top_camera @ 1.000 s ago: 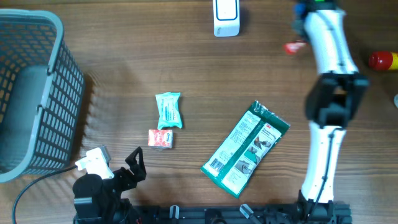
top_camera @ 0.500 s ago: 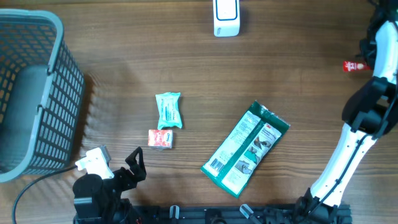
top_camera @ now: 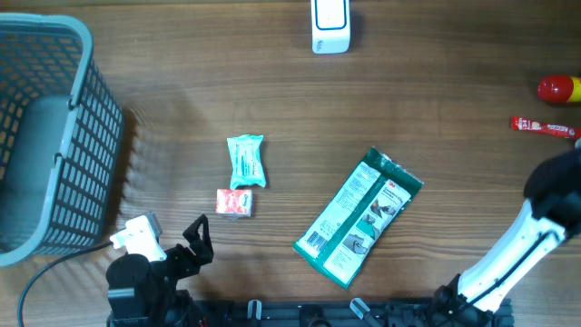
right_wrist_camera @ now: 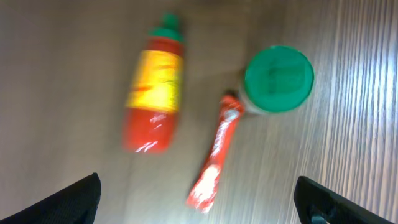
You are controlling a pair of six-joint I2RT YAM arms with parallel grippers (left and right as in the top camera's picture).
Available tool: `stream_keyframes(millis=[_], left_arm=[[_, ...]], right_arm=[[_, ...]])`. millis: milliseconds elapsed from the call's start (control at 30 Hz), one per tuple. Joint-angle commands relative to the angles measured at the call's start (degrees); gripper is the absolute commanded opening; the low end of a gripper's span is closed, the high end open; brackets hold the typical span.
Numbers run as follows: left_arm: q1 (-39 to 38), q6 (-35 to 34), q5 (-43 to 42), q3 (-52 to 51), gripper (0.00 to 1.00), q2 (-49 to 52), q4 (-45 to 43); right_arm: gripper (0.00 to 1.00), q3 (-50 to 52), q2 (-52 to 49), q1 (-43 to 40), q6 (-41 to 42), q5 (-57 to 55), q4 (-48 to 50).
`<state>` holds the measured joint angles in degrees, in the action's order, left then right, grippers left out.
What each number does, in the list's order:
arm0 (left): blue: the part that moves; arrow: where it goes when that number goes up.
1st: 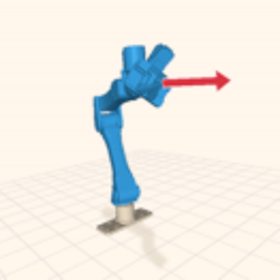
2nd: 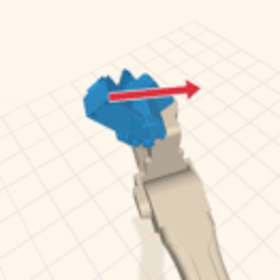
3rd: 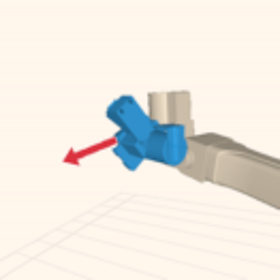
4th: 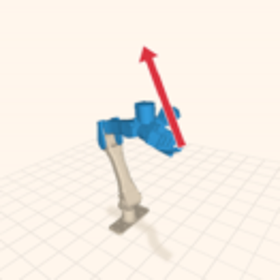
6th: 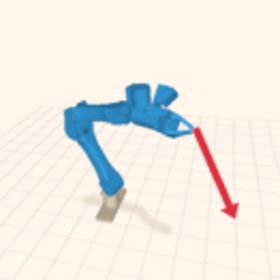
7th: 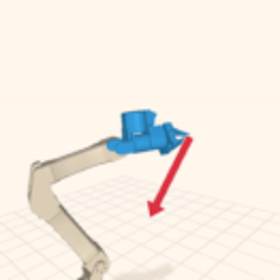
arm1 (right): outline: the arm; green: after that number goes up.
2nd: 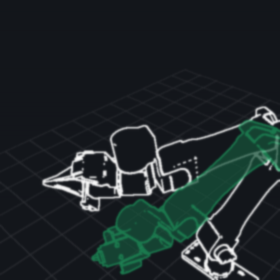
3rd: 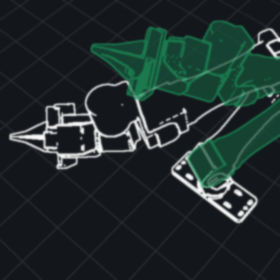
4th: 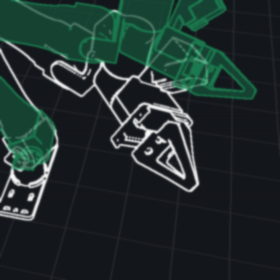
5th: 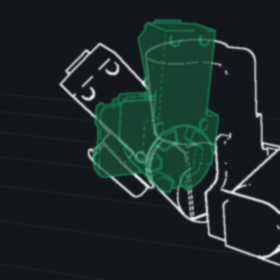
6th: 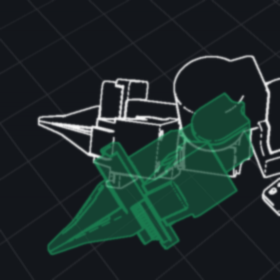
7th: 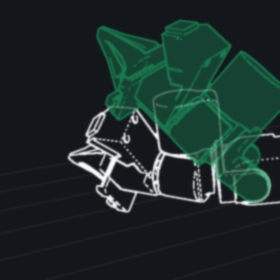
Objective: Scan the item barcode
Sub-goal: 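Carry the sachet right and drop it beside the sriracha bottle, then reach the right gripper to the green gloves pack and grasp its top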
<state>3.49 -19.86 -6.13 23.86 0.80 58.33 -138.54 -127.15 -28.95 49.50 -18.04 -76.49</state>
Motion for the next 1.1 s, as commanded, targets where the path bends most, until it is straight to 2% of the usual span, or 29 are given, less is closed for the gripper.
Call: stream_keyframes(millis=[0,167,267,333,500,600,767,833,967,1067], left_arm=[[-0.22,-0.33,-0.68,0.02,1.0,-0.35,-0.17],[-0.22,-0.31,-0.68,0.02,1.0,-0.35,-0.17],[-0.22,-0.33,-0.68,0.02,1.0,-0.35,-0.17],[-0.22,-0.33,-0.68,0.02,1.0,-0.35,-0.17],[-0.22,-0.33,-0.68,0.02,1.0,-0.35,-0.17],[-0.22,-0.33,-0.68,0.02,1.0,-0.35,-0.17],[-0.22,-0.33,-0.68,0.02,1.0,-0.35,-0.17],[-0.22,-0.31,-0.68,0.02,1.0,-0.35,-0.17],[-0.22,-0.31,-0.68,0.02,1.0,-0.35,-0.17],[-0.22,-0.33,-0.68,0.02,1.0,-0.35,-0.17]], right_arm=[[1.0,-0.92,11.89,6.88,0.96,3.39,-4.37],[1.0,-0.9,17.62,18.08,2.14,9.42,-15.47],[1.0,0.87,17.77,24.98,-9.07,18.78,-15.67],[1.0,3.37,17.77,29.35,-9.33,20.22,-15.67],[1.0,16.7,17.77,42.07,2.1,12.74,-15.65],[1.0,28.61,17.75,48.54,9.42,10.54,-14.16],[1.0,44.06,17.75,54.84,11.39,11.34,-8.5],[0.91,49.59,17.77,56.52,11.39,13.11,-6.95],[0.66,56.96,17.79,59.34,11.63,13.79,-7.04],[0.61,58.97,17.88,60.78,12.52,13.25,-7.5]])
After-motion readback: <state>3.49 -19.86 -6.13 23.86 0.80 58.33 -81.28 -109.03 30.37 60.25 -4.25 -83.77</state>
